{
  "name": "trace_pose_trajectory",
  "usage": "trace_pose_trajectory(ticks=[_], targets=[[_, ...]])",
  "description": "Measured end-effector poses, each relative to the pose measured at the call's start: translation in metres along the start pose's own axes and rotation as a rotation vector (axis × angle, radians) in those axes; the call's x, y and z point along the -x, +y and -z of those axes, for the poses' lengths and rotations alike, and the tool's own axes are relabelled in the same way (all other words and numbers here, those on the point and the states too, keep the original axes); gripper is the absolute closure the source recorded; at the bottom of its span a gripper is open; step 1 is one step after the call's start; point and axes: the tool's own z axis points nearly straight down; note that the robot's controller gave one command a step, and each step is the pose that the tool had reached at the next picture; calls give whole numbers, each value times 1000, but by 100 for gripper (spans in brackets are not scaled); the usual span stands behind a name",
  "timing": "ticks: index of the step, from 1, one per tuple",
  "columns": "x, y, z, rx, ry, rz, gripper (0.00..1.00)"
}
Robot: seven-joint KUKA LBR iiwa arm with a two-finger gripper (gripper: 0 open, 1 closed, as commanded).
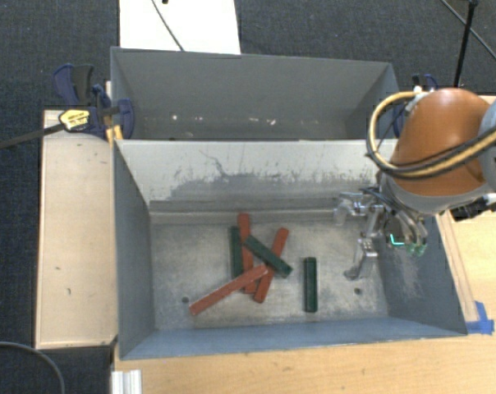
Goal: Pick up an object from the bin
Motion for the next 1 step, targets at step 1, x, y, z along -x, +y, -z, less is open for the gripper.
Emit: trace_pose_trajectory(ticks=[1], targets=[[-43, 49, -117, -1, -14, 272, 0]])
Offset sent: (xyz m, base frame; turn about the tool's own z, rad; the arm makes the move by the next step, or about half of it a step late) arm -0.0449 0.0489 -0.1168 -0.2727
